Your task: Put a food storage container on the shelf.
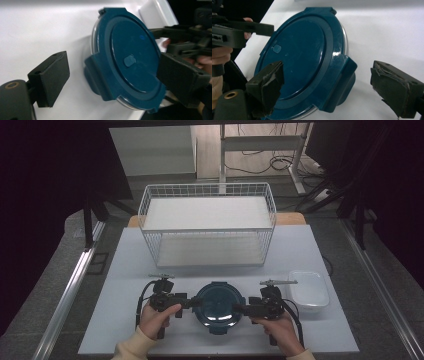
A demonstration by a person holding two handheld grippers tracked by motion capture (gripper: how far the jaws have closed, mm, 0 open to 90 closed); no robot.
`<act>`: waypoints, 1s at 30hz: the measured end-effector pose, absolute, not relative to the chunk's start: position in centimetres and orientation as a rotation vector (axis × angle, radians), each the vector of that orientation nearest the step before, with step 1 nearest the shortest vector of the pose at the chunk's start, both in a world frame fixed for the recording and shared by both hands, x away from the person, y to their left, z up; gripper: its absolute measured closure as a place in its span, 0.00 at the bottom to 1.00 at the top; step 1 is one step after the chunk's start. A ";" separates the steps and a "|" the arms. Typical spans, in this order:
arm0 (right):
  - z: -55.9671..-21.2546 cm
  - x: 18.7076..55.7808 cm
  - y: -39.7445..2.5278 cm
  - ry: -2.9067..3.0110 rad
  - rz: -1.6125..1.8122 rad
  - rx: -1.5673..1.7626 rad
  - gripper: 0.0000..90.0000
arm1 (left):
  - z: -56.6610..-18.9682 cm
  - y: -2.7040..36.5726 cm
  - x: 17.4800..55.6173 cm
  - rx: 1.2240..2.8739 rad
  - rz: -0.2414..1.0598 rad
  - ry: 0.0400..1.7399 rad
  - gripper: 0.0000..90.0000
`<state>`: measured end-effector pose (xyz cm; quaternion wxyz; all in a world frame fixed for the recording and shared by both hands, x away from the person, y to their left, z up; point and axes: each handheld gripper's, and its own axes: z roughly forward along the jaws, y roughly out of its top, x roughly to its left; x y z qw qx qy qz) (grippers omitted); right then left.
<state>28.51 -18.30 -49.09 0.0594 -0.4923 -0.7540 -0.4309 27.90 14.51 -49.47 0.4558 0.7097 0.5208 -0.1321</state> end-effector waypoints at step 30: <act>-51.5 28.4 -18.0 -1.991 -1.285 -1.555 0.29 | -52.3 13.1 27.9 1.683 -0.524 1.341 0.30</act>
